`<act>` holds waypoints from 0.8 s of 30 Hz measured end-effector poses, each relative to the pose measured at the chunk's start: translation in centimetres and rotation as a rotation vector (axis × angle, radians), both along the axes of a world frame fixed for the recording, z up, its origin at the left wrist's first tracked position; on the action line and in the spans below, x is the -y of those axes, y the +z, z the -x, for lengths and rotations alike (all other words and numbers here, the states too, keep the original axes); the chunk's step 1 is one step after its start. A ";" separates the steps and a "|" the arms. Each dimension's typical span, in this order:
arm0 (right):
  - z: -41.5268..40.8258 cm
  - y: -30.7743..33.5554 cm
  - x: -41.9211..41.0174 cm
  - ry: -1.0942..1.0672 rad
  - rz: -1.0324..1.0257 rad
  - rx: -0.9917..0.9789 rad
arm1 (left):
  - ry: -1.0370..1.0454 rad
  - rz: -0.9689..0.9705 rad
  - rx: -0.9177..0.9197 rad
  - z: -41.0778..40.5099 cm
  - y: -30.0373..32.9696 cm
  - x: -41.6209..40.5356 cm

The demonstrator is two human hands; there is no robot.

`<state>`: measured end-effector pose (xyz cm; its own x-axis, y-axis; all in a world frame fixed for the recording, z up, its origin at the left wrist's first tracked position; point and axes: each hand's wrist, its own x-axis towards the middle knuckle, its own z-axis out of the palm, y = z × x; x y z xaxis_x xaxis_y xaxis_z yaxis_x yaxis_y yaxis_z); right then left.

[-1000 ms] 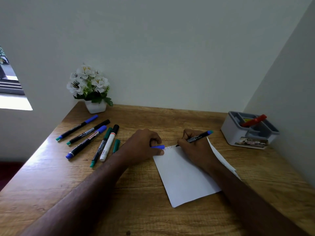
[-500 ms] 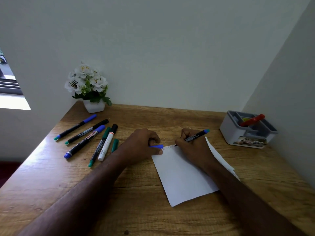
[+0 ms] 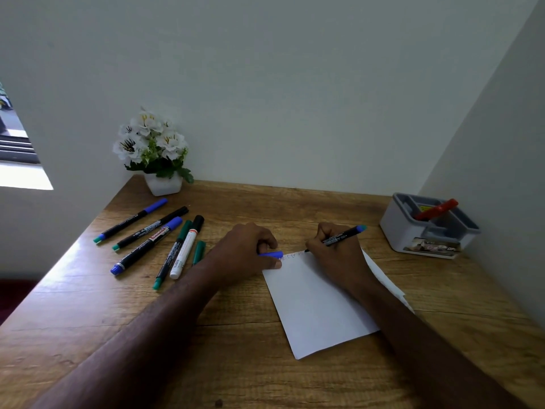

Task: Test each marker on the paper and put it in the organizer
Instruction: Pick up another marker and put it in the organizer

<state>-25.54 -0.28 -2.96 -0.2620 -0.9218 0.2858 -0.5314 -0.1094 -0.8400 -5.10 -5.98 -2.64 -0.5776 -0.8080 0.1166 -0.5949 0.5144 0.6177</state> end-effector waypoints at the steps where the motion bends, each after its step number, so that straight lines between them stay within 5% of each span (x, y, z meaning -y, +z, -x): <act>1: 0.0 0.0 0.1 0.004 -0.002 0.003 | 0.001 -0.001 0.002 0.0 0.0 0.0; 24: 0.3 -0.3 0.3 0.004 0.017 0.011 | -0.008 0.013 -0.019 0.0 0.1 -0.1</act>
